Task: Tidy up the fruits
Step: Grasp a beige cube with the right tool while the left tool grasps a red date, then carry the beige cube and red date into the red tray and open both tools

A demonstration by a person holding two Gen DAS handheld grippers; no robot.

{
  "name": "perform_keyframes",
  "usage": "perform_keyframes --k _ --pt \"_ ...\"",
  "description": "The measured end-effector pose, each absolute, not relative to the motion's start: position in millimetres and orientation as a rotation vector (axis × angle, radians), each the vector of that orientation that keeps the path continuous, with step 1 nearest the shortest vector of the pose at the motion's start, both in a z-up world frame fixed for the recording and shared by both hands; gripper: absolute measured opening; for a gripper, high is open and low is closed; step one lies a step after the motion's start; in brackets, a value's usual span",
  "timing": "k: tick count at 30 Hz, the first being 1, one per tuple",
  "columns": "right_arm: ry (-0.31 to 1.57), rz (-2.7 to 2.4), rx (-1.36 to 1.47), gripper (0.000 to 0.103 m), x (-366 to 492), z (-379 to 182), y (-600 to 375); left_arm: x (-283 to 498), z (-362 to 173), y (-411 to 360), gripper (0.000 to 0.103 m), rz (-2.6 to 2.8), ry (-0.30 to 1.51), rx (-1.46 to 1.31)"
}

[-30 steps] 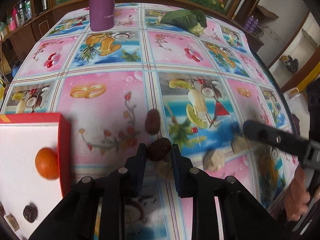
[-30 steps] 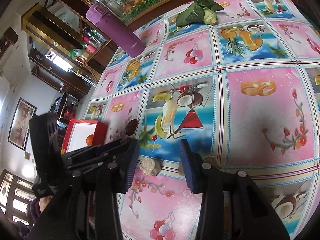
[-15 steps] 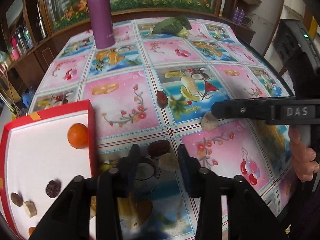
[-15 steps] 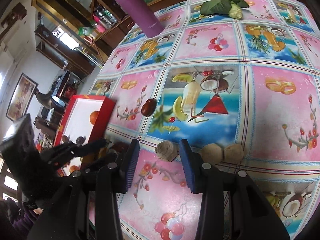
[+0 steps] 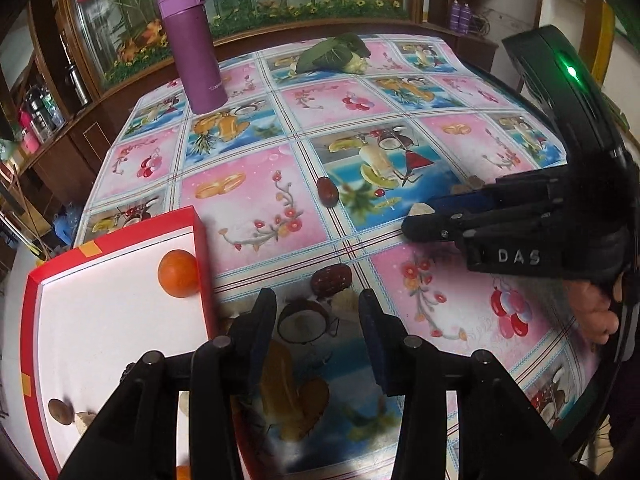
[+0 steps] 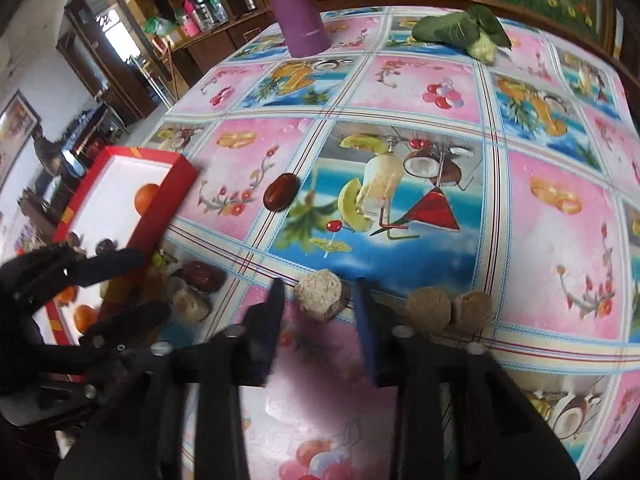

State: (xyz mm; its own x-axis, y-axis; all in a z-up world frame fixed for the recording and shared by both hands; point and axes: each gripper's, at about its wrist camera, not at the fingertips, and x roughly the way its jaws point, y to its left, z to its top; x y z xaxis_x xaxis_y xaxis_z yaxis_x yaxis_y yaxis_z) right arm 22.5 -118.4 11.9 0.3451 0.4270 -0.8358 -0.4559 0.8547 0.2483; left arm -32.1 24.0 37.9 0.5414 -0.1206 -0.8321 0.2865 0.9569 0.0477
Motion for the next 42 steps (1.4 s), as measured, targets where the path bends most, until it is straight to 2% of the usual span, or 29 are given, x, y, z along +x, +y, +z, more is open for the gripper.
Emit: perform_keyframes --k 13,20,25,36,42 --pt "0.989 0.515 0.094 0.028 29.6 31.6 -145.8 -2.9 17.9 17.2 0.042 -0.234 1.079 0.04" --pt "0.984 0.52 0.091 0.028 28.7 32.6 -143.0 3.5 15.8 20.9 0.027 -0.255 1.097 -0.024" --pt "0.974 0.521 0.104 0.028 28.2 34.5 -144.4 6.9 17.1 25.3 0.027 -0.278 1.107 -0.083" --pt "0.932 0.535 0.196 0.028 29.3 43.6 -155.5 -1.7 46.1 46.7 0.027 -0.283 1.032 -0.186" --pt "0.844 0.495 0.299 0.028 31.4 58.0 -180.9 -20.4 66.5 66.1 0.027 -0.195 0.939 -0.159"
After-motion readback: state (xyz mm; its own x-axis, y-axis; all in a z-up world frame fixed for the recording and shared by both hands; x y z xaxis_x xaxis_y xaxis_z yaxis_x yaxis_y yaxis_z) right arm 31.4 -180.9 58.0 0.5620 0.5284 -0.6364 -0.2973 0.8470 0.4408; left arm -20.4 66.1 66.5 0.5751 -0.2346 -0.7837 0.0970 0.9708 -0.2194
